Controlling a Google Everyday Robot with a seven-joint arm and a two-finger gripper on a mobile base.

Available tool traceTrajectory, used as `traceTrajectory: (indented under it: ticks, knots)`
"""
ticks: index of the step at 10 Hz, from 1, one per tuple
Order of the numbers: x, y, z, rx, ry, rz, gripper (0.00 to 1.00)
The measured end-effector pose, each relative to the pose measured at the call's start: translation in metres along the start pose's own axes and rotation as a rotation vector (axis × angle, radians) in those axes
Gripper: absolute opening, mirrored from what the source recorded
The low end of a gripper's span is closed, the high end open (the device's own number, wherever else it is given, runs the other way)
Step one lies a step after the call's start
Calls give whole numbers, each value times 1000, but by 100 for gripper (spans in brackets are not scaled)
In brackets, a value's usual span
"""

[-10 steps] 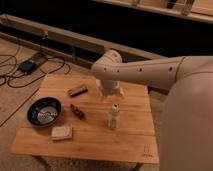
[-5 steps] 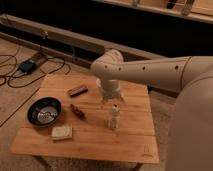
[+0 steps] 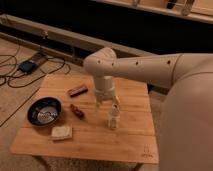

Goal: Knock the bottle over

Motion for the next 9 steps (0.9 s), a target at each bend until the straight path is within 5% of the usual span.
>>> traceTrajectory:
  ticks: [2,5,9]
  knots:
    - [-16,35,-10,-74,-4,-7,69]
    - [-56,71,-13,-235,-64,54,69]
    - [-85,54,1,-272,-144,85,69]
